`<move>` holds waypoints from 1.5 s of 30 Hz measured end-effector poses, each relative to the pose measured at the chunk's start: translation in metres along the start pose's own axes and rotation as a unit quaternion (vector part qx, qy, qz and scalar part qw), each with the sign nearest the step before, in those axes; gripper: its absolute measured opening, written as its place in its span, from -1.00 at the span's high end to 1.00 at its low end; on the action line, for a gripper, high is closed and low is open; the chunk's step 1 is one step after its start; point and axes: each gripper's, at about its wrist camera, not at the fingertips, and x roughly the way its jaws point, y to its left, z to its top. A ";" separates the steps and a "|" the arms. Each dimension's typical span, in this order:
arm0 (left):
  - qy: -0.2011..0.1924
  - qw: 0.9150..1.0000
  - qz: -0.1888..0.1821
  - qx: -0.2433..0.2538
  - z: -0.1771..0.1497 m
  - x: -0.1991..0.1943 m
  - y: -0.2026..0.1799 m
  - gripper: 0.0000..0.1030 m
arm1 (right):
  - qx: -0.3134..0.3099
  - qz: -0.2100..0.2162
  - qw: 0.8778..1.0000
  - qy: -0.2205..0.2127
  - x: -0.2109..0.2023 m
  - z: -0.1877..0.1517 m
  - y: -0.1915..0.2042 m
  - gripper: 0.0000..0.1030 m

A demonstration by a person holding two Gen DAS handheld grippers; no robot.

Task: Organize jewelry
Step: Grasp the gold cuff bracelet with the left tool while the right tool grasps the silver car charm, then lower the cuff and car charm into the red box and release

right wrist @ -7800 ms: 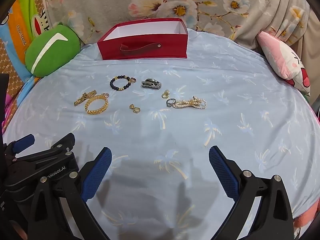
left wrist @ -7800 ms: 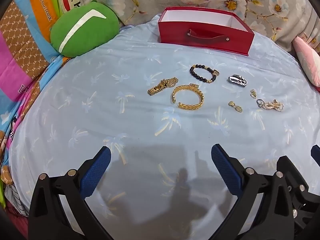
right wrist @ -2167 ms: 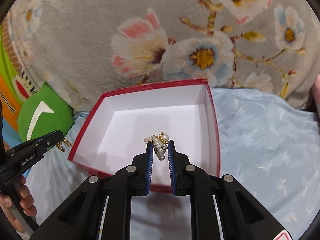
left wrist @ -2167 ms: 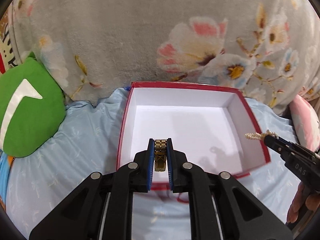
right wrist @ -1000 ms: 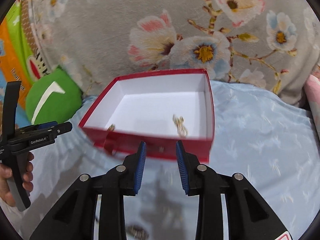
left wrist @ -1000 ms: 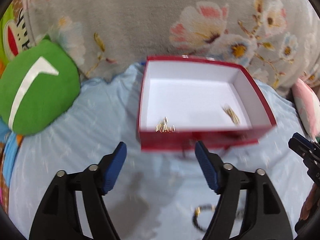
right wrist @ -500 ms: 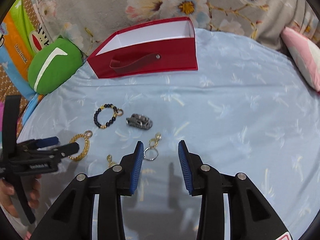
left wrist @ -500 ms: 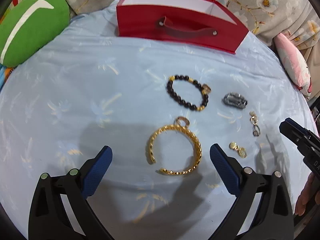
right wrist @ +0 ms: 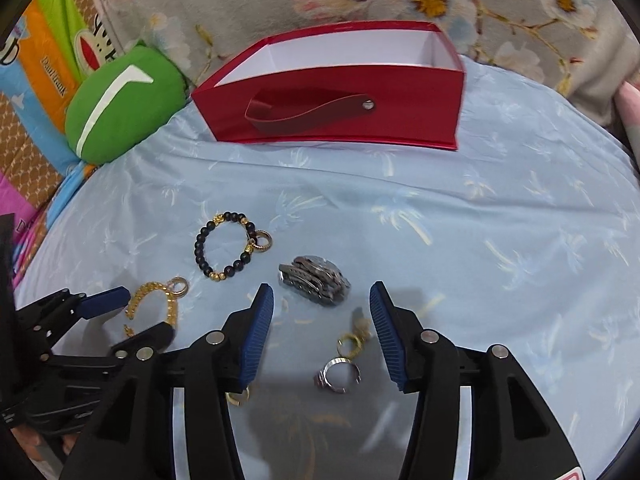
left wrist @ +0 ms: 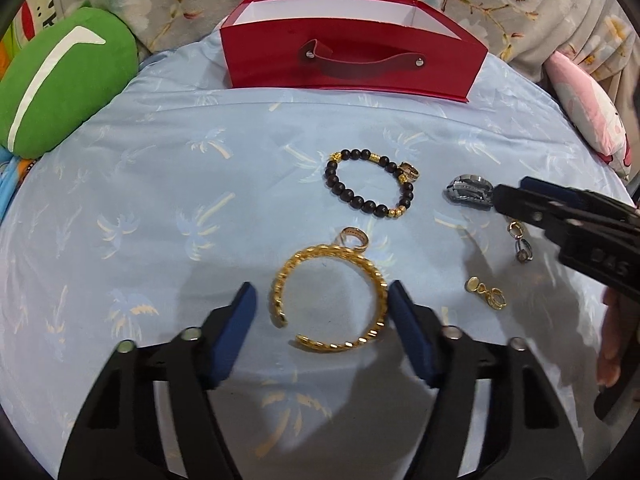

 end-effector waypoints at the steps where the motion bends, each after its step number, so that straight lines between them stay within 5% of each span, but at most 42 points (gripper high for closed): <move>1: 0.001 1.000 -0.010 -0.007 0.000 -0.001 0.004 -0.07 | -0.001 0.004 1.000 0.008 0.007 0.002 0.000 0.04; 6: 0.004 0.998 -0.043 -0.034 -0.001 -0.005 0.015 -0.06 | 0.012 0.011 1.000 0.018 0.020 0.001 -0.003 0.07; 10: -0.001 0.998 -0.048 -0.043 -0.003 -0.013 0.018 -0.06 | 0.010 0.012 1.000 0.019 0.020 0.000 0.000 0.58; 12: -0.005 0.998 -0.048 -0.044 -0.003 -0.018 0.019 -0.06 | 0.017 0.018 0.999 0.021 0.019 -0.001 -0.001 0.64; 35: -0.041 0.997 -0.043 -0.054 0.012 -0.065 0.025 -0.06 | 0.060 0.014 0.997 -0.040 -0.051 0.004 -0.005 0.67; 45: -0.079 0.996 -0.027 -0.043 0.080 -0.075 0.039 -0.06 | 0.042 0.016 0.995 -0.092 -0.080 0.074 -0.016 0.67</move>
